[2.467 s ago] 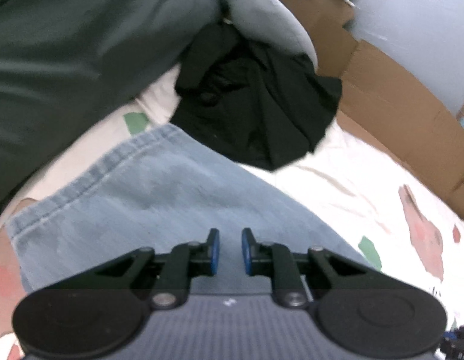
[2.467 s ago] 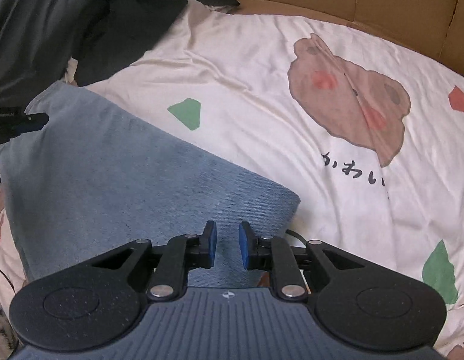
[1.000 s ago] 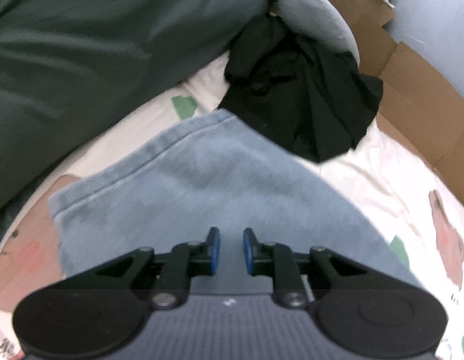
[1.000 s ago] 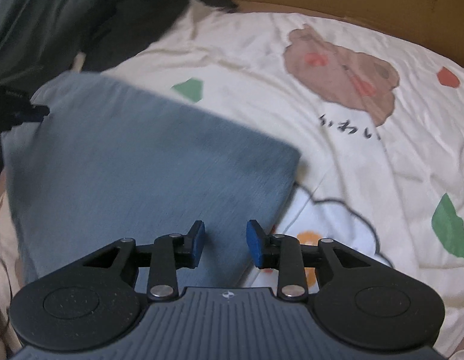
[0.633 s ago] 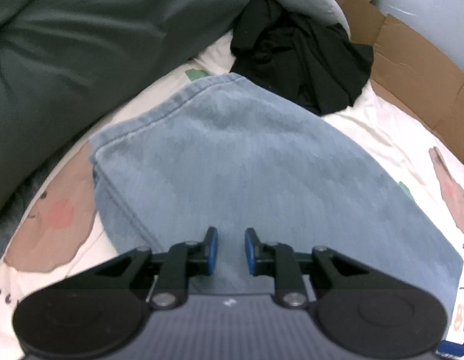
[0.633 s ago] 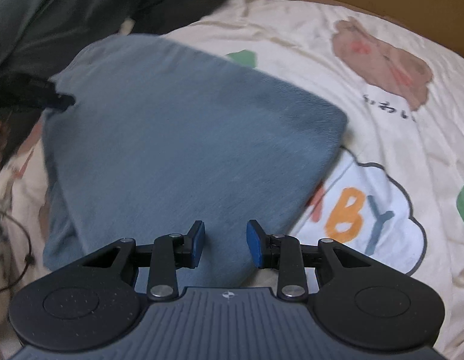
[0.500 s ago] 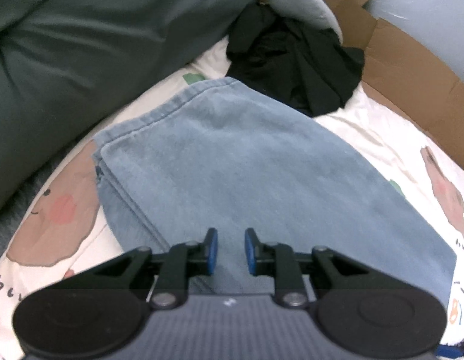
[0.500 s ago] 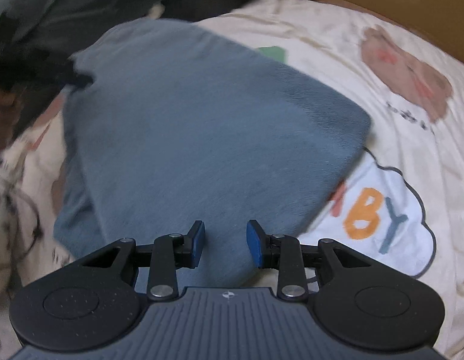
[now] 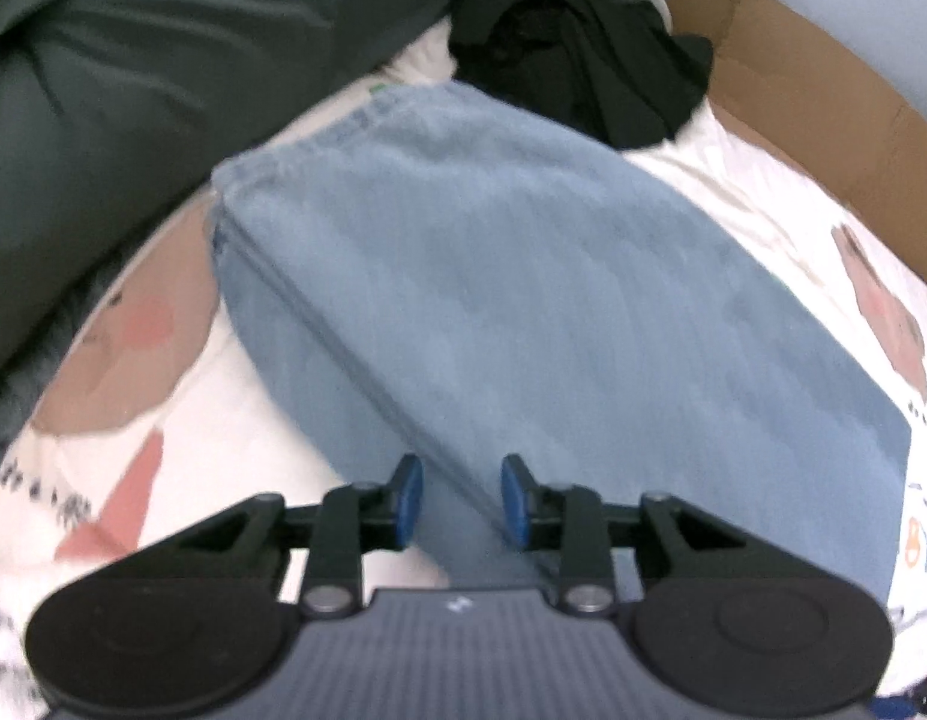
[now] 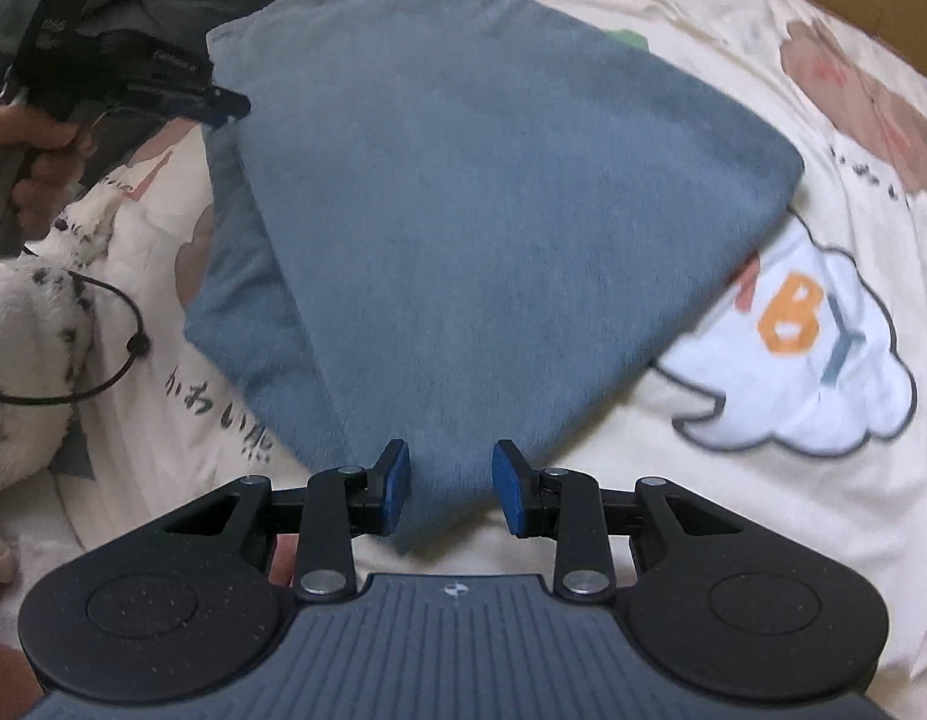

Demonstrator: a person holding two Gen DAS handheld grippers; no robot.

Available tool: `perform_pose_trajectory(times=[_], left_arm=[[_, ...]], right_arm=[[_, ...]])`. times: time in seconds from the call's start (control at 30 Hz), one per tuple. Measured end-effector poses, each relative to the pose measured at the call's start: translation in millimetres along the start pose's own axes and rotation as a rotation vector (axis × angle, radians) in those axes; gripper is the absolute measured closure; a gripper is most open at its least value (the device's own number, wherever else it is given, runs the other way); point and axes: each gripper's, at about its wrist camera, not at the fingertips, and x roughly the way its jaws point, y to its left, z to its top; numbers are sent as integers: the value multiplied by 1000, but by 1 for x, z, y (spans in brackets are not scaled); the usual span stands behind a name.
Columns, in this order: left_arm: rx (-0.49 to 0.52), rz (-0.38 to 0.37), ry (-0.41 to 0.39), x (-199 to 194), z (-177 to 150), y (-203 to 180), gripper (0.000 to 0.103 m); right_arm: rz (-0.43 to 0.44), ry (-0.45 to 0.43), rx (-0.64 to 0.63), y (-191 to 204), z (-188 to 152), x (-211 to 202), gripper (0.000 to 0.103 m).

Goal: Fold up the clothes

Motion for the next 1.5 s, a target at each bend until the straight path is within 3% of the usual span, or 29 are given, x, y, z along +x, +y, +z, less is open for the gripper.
perform_pose_trajectory(times=[0.3,0.5,0.6,0.73,1.13,1.5], left_arm=[[4,-62,161,-10,-32,-17,72],[-30,-169,257,-6,-42,-24,73],[-73,-195,300,-1,-43,-23,73],[-57,-204,343,5,-47,-25,73],[-7,-158,383,14,-59,-27,73],[-5,-170,376,20,-53,-19,72]], right_arm=[[36,33,21,-8,-1,-9,65],[39,9,182,-35,7,-9,65],[32,-1,260,-51,12,-6,65],[26,-41,419,-78,20,-4,64],[76,-170,732,-135,35,14,64],[120,-205,788,-147,42,20,68]])
